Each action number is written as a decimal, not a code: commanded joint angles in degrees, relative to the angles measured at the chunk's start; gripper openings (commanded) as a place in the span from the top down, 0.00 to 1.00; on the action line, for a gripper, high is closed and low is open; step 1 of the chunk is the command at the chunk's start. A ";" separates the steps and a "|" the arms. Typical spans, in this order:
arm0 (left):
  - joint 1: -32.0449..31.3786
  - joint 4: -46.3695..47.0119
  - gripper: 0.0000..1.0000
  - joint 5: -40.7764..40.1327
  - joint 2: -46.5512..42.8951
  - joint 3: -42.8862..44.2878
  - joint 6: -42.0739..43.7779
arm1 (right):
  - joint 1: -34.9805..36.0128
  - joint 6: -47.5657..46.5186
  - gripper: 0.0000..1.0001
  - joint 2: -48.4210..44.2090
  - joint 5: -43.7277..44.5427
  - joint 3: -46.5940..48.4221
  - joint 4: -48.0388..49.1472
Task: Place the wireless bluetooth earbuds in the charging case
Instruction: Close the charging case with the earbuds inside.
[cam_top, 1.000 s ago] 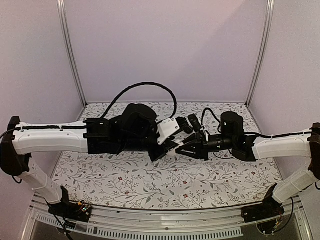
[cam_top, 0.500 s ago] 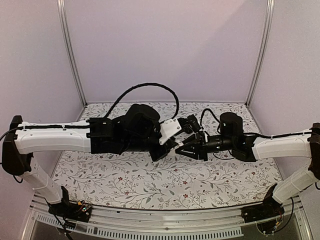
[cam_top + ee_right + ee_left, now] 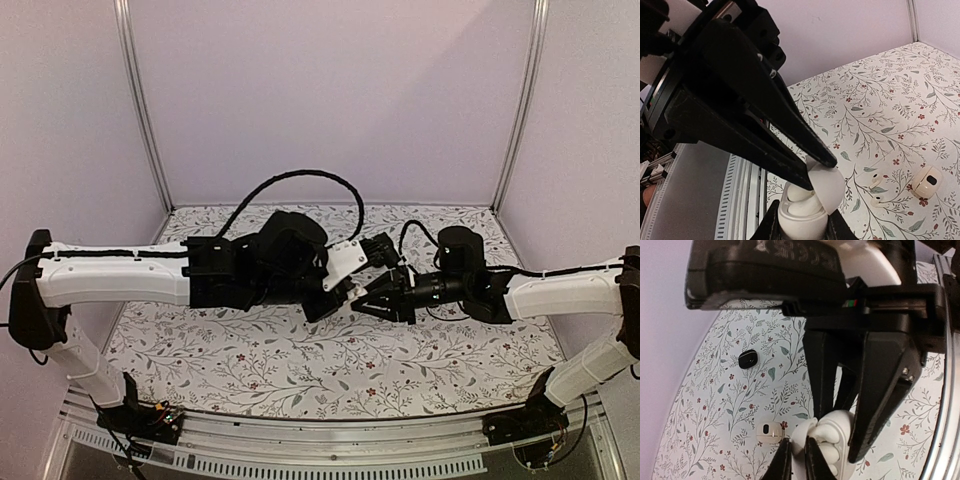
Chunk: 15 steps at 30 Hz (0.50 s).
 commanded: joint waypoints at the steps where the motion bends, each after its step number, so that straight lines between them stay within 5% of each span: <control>1: -1.19 -1.17 0.90 2.45 0.36 -0.07 0.92 | 0.48 -0.11 1.00 -1.93 1.23 1.84 3.67; 15: -1.23 1.50 0.82 2.46 -6.98 -2.43 1.26 | -0.64 0.10 1.00 -1.36 2.63 0.02 5.20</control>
